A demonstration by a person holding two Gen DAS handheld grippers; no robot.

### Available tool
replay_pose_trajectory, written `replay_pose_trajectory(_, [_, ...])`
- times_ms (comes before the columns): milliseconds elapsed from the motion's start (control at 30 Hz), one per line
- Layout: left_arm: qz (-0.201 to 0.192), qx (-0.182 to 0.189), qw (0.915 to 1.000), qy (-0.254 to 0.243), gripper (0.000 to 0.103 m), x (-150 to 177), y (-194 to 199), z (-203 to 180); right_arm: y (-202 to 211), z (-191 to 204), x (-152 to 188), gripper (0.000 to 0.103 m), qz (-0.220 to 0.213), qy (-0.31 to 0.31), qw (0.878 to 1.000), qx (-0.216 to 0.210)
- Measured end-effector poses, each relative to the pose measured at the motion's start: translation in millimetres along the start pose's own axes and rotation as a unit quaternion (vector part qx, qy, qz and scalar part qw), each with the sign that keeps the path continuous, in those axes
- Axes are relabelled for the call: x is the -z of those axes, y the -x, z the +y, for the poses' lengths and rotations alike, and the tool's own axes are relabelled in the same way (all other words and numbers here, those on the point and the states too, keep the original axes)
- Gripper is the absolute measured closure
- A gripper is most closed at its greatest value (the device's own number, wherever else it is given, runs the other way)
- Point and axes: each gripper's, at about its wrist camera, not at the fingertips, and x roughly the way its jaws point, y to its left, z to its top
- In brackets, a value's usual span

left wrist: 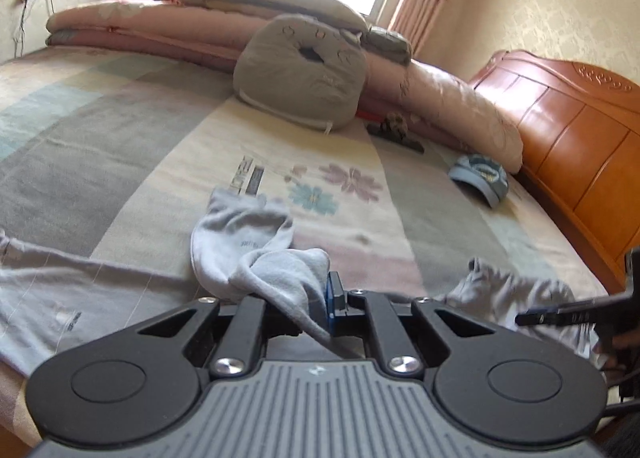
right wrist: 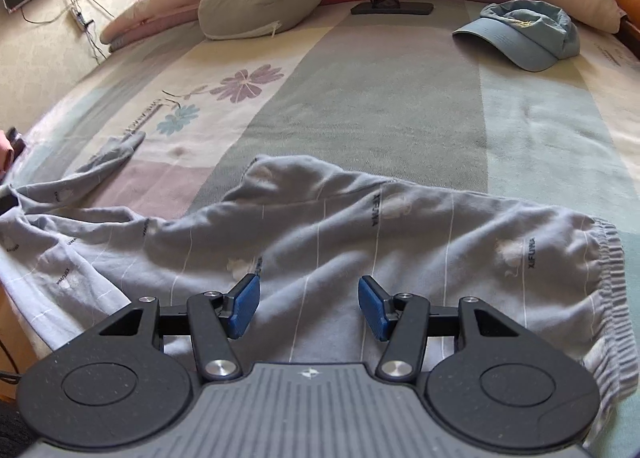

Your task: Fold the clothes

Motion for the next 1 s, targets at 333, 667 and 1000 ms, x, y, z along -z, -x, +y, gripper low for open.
replay_pose_trajectory(333, [0.091,0.08,0.9924,-0.02,0.093,24,-19,39,14,41,21,0.043,-0.003,-0.021,0.998,0.051])
replay_pose_trajectory(667, [0.165,0.104,0.9783,-0.069,0.06,17,-3,86,18,82,56,0.037,0.04,-0.029,0.994,0.096])
replay_pose_trajectory(1000, [0.131,0.096,0.9796,-0.119,0.046,-47,1,100,21,113,42,0.036,-0.002,-0.029,0.993,0.115])
